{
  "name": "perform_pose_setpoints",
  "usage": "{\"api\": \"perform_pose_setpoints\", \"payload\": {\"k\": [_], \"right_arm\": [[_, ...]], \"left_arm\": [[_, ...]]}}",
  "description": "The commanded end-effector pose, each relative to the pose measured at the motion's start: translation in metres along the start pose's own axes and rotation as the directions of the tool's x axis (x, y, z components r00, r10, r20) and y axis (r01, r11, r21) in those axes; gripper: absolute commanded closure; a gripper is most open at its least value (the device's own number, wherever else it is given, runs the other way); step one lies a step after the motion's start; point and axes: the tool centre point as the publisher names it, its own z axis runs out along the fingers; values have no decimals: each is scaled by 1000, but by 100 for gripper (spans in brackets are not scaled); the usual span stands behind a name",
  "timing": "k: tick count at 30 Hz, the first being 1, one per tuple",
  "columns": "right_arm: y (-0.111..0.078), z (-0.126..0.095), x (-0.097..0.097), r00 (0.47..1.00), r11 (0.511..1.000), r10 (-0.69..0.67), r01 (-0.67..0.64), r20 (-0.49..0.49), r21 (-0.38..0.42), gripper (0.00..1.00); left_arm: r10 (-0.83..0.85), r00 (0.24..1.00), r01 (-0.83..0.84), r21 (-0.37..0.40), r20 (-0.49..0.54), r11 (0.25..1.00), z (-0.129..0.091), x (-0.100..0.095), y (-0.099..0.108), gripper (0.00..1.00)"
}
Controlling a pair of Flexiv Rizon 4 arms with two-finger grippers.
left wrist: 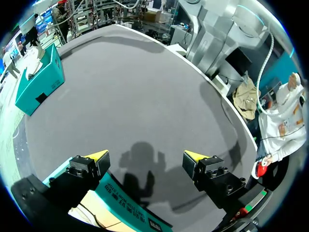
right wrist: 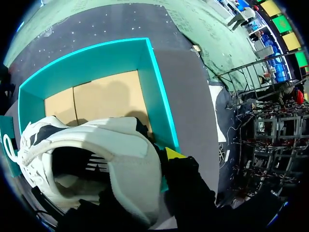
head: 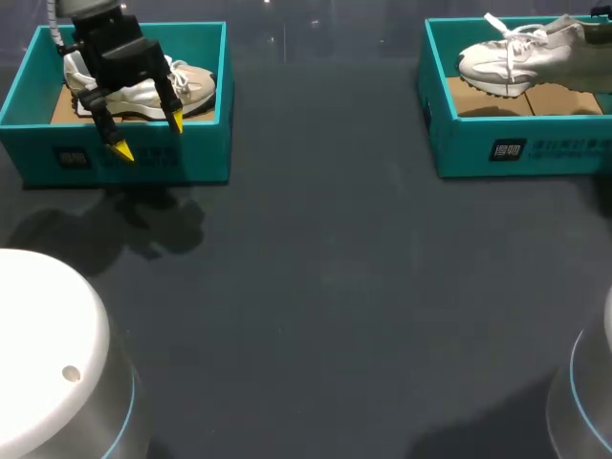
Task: Take the shoe out of the shoebox, open the shoe tongue, remove and reinsert the insole, then place the shoe into the shoebox
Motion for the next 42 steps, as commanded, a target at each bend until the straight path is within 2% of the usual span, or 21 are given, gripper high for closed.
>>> {"api": "perform_pose_setpoints", "payload": {"k": [1,7,17,31,36,42], "right_arm": [[0,-2,0,1000,1000,0,0,-2,-1,100],[-1,19,-8,1000,1000,-4,4,-22,-4,100],[-14,52,-11,999,1000,-7,6,-53,-13,100],[-14,52,-14,998,1000,-19,18,-56,-18,100],[-19,66,-10,997,999,-41,41,-72,-12,100],[-29,73,-11,996,1000,-29,28,-86,-4,100]], "left_arm": [[0,1000,0,-1,-1,1000,0,0,0,0],[0,1000,0,-1,-1,1000,0,0,0,0],[0,1000,0,-1,-1,1000,0,0,0,0],[0,1000,0,-1,-1,1000,0,0,0,0],[0,1000,0,-1,-1,1000,0,0,0,0],[0,1000,0,-1,-1,1000,0,0,0,0]]}}
